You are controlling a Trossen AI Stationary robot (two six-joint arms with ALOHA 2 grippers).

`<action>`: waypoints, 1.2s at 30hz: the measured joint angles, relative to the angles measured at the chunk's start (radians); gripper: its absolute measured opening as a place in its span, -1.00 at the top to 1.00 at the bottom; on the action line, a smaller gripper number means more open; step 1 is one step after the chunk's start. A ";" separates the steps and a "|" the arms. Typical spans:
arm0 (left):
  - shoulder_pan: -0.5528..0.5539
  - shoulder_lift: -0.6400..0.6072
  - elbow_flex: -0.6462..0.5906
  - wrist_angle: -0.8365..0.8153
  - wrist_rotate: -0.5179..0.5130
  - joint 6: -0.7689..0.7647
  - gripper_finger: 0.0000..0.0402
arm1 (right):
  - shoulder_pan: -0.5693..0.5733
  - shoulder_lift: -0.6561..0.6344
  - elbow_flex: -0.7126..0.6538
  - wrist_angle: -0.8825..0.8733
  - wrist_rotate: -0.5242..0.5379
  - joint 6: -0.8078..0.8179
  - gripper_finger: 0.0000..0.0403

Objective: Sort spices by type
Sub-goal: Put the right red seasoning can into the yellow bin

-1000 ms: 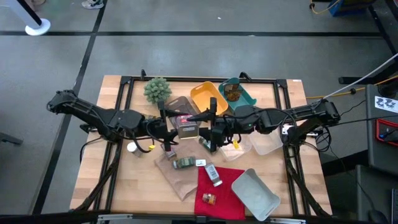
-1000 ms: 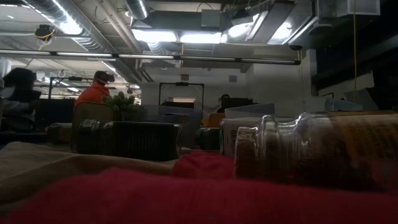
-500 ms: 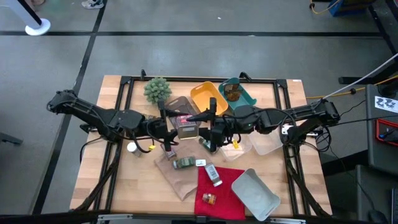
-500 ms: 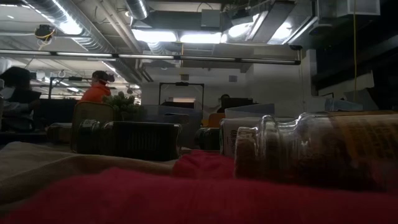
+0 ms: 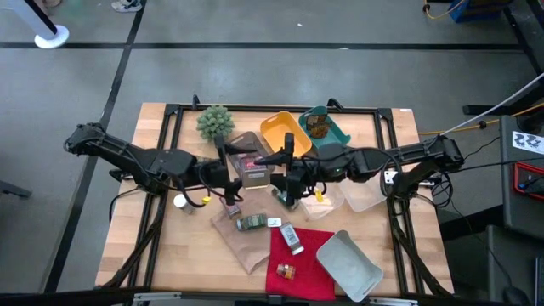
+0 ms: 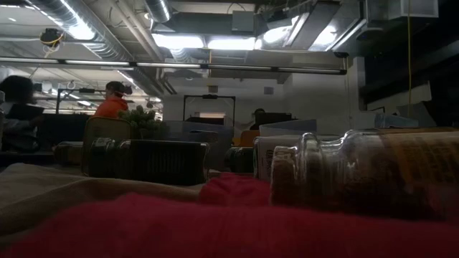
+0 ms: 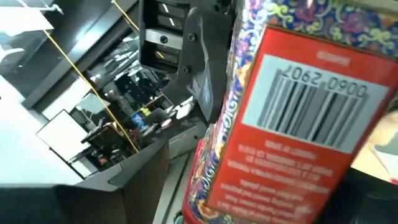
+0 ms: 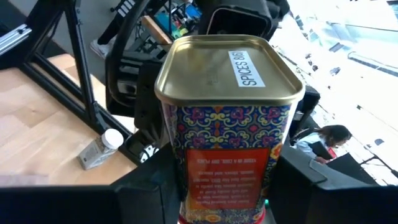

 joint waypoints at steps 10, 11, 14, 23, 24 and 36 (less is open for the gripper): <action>-0.004 0.005 0.000 -0.064 0.019 0.010 -0.26 | 0.001 0.000 0.000 0.004 0.000 -0.001 0.12; -0.004 0.005 0.000 -0.064 0.019 0.011 -0.21 | 0.001 0.000 0.000 0.003 0.000 -0.001 0.12; -0.005 0.005 0.000 -0.065 0.018 -0.002 -0.04 | 0.001 0.000 0.000 -0.007 0.000 -0.005 0.12; -0.019 0.006 -0.001 -0.068 0.014 -0.014 0.02 | 0.002 0.000 0.002 -0.037 0.024 -0.008 0.12; -0.020 0.006 -0.001 -0.068 0.014 -0.020 0.02 | 0.002 0.000 0.002 -0.037 0.024 -0.006 0.12; -0.021 0.006 -0.001 -0.091 0.020 -0.081 0.16 | 0.002 -0.002 0.002 -0.072 0.025 0.050 -0.07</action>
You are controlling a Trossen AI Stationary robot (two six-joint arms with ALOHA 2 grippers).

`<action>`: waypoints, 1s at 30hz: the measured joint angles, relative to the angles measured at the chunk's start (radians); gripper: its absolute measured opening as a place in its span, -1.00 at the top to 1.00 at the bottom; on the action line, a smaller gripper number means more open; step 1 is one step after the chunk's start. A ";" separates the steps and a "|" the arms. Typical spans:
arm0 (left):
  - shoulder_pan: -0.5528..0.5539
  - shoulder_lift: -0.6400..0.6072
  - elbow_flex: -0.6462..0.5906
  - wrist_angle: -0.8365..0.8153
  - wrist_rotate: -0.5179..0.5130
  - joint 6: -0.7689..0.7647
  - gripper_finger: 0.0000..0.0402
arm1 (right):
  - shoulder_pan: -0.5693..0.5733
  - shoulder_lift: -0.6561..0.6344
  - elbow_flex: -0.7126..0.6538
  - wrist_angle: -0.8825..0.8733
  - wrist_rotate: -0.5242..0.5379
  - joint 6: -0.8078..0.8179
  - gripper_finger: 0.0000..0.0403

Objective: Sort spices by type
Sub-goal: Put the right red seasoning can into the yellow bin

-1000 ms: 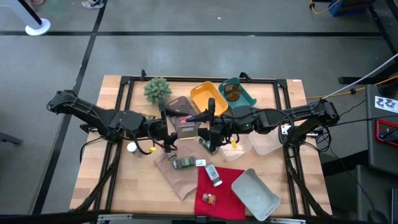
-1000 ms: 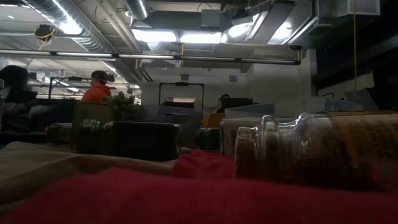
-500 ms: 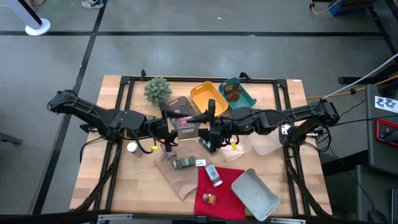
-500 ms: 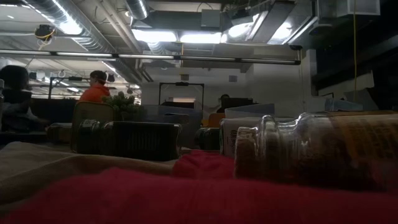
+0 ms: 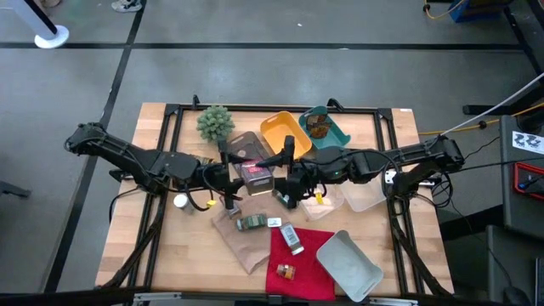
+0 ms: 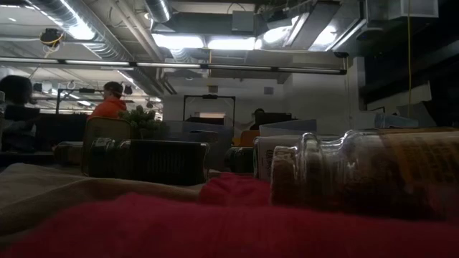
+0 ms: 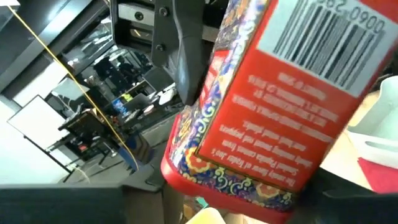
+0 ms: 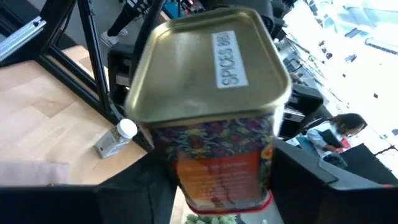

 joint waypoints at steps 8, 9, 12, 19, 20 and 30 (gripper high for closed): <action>-0.001 -0.002 0.000 -0.002 -0.001 -0.006 0.43 | -0.001 -0.001 0.000 0.006 0.026 0.002 -0.14; -0.001 -0.002 0.000 -0.002 -0.001 -0.006 0.45 | -0.001 -0.001 0.000 0.005 0.031 0.001 -0.13; 0.000 -0.002 0.000 -0.006 -0.001 -0.005 0.45 | 0.000 -0.001 0.000 0.002 0.038 0.003 -0.09; -0.001 -0.001 0.000 -0.012 0.001 0.019 0.37 | -0.002 -0.001 0.000 0.001 0.037 0.020 0.10; -0.001 -0.001 0.000 -0.012 0.001 0.020 0.37 | -0.002 -0.001 0.000 0.001 0.037 0.020 0.12; -0.001 0.000 -0.001 -0.003 -0.083 -0.015 0.16 | -0.003 -0.001 0.000 -0.003 0.039 0.012 0.11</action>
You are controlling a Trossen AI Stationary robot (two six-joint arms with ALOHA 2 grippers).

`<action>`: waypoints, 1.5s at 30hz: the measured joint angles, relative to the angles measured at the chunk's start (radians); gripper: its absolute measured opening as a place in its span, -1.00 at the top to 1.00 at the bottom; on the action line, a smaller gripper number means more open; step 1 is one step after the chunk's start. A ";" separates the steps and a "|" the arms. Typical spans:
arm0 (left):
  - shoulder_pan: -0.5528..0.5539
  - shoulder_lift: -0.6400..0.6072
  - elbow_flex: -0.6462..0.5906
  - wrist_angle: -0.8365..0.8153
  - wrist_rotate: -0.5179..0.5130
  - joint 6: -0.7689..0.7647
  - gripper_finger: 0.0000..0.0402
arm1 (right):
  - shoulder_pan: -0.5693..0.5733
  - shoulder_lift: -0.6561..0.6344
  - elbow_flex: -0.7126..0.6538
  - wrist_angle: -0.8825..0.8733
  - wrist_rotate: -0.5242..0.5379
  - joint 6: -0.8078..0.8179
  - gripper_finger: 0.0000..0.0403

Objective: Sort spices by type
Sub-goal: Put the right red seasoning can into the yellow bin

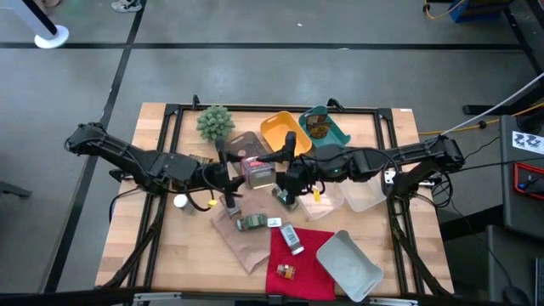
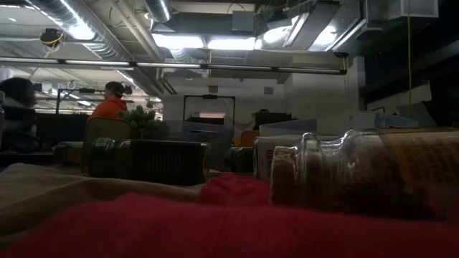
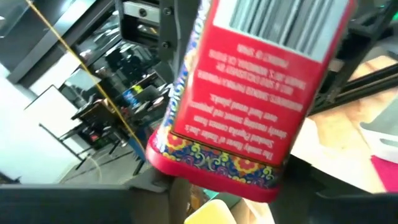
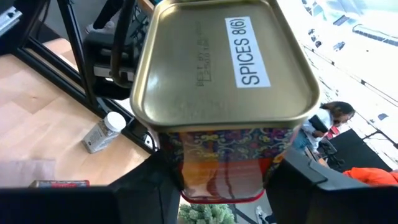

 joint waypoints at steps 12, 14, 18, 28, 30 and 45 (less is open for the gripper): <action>-0.017 0.000 0.000 0.004 0.020 0.107 -0.30 | 0.001 0.002 -0.001 -0.034 0.005 -0.003 0.12; -0.022 0.000 0.000 0.004 0.026 0.104 -0.31 | 0.001 0.002 -0.001 -0.033 0.003 -0.004 0.12; -0.022 0.000 0.000 0.003 0.029 0.092 -0.29 | 0.002 0.002 -0.001 -0.031 0.005 -0.003 0.11; -0.022 -0.002 0.001 0.002 0.021 0.088 0.02 | 0.002 0.002 -0.001 -0.036 0.007 -0.007 0.10; -0.022 -0.002 0.001 0.002 0.021 0.082 0.02 | 0.002 0.002 -0.001 -0.040 0.010 -0.005 0.10; -0.020 0.000 0.001 -0.042 -0.069 0.085 0.01 | 0.002 0.002 -0.001 -0.197 0.247 0.162 -0.25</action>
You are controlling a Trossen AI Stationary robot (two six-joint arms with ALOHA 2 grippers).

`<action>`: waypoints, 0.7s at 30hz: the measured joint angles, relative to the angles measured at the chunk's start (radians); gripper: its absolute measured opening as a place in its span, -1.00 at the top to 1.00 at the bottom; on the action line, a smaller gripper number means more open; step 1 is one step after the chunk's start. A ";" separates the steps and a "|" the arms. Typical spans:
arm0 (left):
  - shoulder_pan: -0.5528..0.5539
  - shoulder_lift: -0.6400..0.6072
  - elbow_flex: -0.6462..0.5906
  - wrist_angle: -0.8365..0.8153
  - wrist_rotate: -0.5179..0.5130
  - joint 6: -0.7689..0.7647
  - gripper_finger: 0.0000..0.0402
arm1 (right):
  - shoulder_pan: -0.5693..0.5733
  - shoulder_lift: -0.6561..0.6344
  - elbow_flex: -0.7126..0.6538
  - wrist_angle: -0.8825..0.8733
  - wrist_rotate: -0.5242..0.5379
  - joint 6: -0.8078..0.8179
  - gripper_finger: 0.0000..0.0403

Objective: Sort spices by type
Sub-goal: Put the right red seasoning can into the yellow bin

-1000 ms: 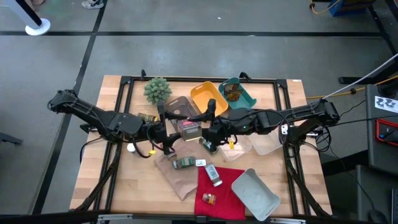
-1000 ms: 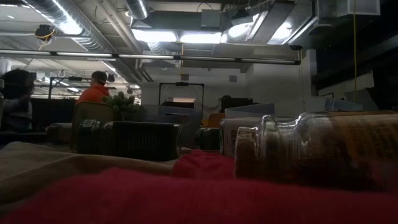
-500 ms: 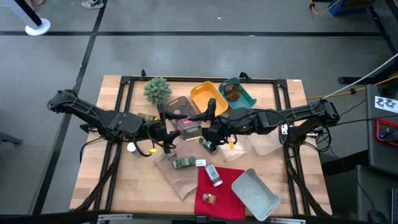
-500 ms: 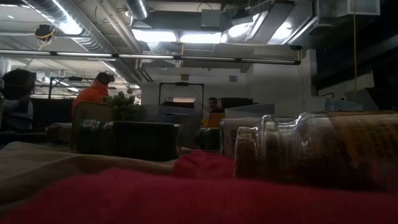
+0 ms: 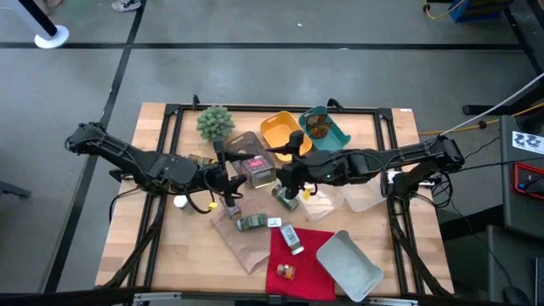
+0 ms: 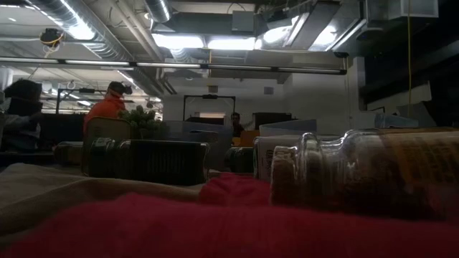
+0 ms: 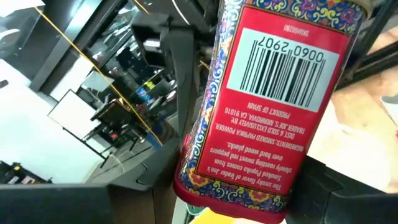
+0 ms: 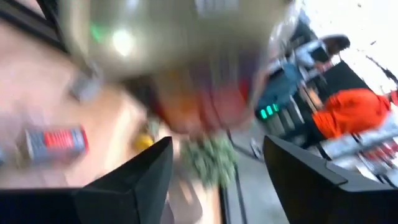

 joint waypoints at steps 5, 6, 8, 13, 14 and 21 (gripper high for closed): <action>0.000 0.000 0.000 -0.097 -0.060 0.028 0.01 | -0.001 0.000 0.000 -0.121 0.050 0.061 -0.26; 0.000 0.000 0.000 -0.120 -0.078 0.037 0.01 | -0.001 0.000 0.000 -0.153 0.055 0.076 -0.25; 0.009 0.000 0.000 -0.165 -0.111 0.052 0.01 | -0.001 0.000 0.000 -0.216 0.064 0.112 -0.23; 0.062 0.000 0.000 -0.265 -0.135 0.058 0.01 | -0.001 0.000 0.000 -0.357 0.085 0.198 -0.20; 0.078 0.001 0.000 -0.274 -0.136 0.061 0.01 | -0.001 0.000 0.000 -0.383 0.090 0.204 -0.20; 0.206 0.056 0.000 -0.243 -0.145 0.223 0.01 | -0.001 -0.058 0.000 -0.524 0.093 0.280 -0.20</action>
